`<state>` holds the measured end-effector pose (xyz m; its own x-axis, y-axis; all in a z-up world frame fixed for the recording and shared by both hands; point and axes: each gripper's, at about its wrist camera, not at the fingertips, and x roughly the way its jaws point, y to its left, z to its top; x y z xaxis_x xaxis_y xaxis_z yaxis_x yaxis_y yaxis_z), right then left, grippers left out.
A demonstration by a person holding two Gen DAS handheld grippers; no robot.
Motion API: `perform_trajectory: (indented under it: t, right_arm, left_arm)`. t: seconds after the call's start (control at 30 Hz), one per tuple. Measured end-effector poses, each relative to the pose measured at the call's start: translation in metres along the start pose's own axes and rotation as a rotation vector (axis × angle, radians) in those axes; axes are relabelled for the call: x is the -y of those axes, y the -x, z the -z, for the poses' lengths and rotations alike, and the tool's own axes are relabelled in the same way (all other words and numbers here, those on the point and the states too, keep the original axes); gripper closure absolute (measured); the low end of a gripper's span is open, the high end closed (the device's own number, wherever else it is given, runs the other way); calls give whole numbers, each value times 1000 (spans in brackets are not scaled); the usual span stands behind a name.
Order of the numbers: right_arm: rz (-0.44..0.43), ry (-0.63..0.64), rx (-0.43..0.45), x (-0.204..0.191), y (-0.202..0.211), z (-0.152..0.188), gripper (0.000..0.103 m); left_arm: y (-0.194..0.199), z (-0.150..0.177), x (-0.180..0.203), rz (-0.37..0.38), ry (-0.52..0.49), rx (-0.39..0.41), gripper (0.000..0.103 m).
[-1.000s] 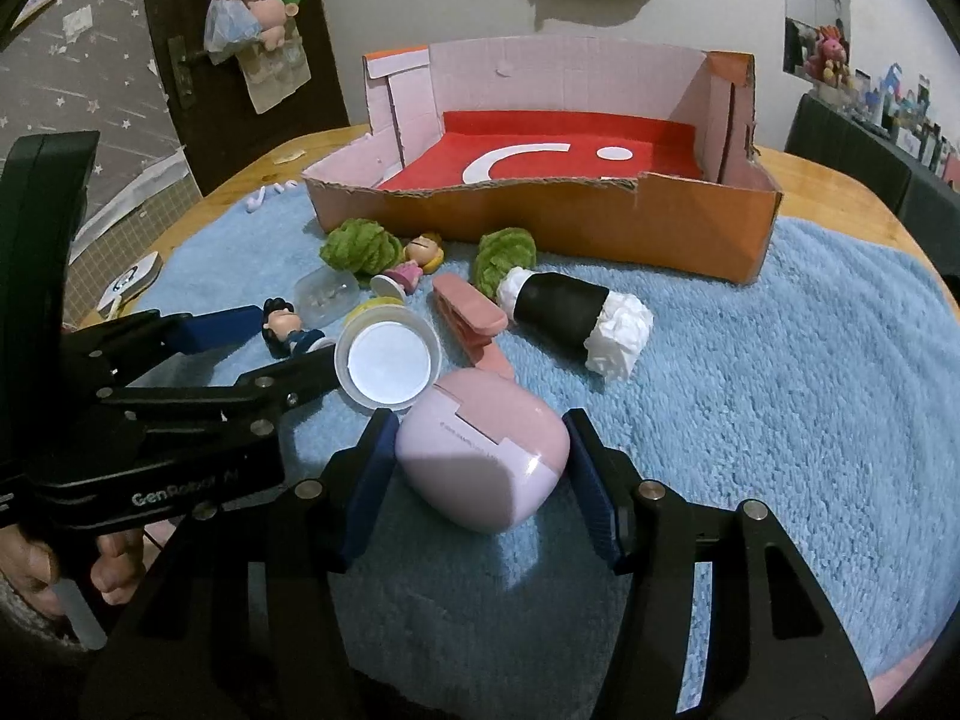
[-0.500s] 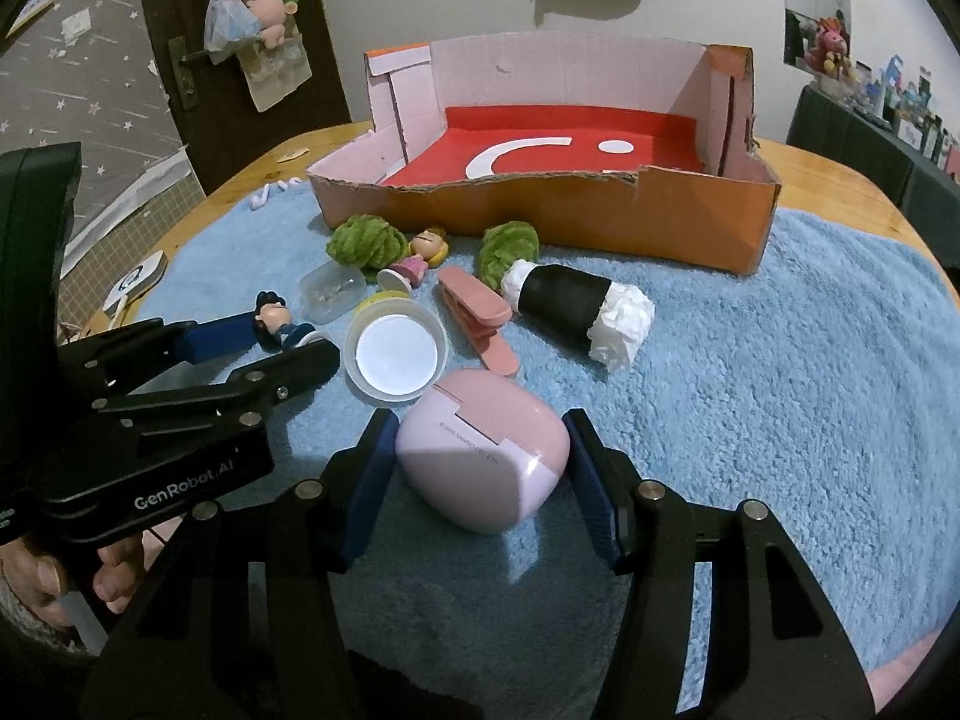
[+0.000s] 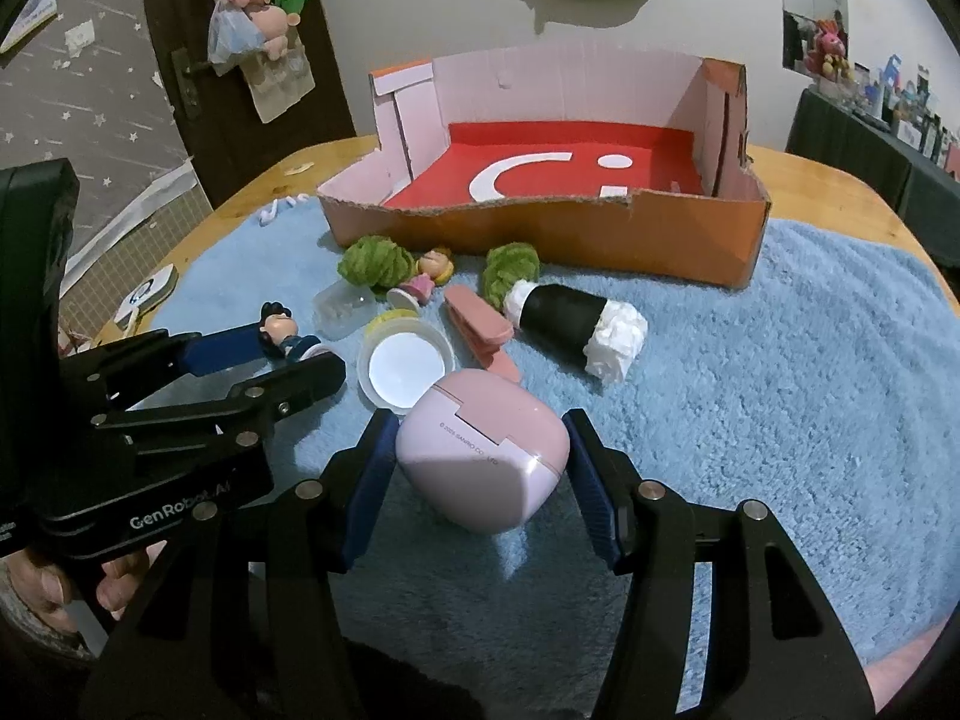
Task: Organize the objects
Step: 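Close the right tool on the pink case while the left tool closes on the figurine, then lift the pink case with the right tool while the left tool lifts the figurine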
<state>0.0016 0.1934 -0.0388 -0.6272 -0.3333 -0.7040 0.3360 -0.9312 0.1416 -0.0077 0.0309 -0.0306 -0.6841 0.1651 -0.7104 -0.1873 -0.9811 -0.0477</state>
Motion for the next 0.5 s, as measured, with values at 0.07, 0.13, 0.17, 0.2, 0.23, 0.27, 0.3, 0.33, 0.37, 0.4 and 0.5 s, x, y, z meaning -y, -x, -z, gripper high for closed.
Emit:
perform_trajectory:
  t: [0.07, 0.13, 0.17, 0.2, 0.23, 0.27, 0.3, 0.33, 0.37, 0.4, 0.5]
  right_arm:
    - [1, -9, 9, 2, 3, -2, 49]
    - [0, -15, 15, 4, 5, -5, 49]
    - [1, -17, 18, 5, 6, -6, 49]
    - [0, -18, 21, 5, 6, -7, 49]
    - [0, -18, 23, 5, 7, -8, 49]
    - [-1, -17, 25, 5, 7, -9, 49]
    - [-2, -16, 26, 5, 7, -10, 49]
    - [-4, -14, 27, 5, 7, -10, 49]
    - [-6, -12, 27, 4, 7, -11, 49]
    - [-7, -10, 28, 4, 7, -12, 49]
    - [-9, -6, 30, 3, 7, -14, 49]
  left_arm:
    - [2, -2, 0, 1, 0, 5, 49]
    - [3, -4, -1, 0, 2, 10, 49]
    - [3, -5, -1, 0, 3, 12, 49]
    - [4, -6, -2, -1, 5, 15, 49]
    - [4, -7, -2, -1, 7, 17, 49]
    - [4, -7, -3, -1, 9, 19, 49]
    - [5, -8, -3, -2, 10, 22, 49]
    - [6, -9, -4, -1, 10, 24, 49]
    - [6, -10, -4, -1, 11, 27, 49]
    - [7, -12, -4, -1, 10, 32, 49]
    - [8, -14, -6, 0, 12, 40, 49]
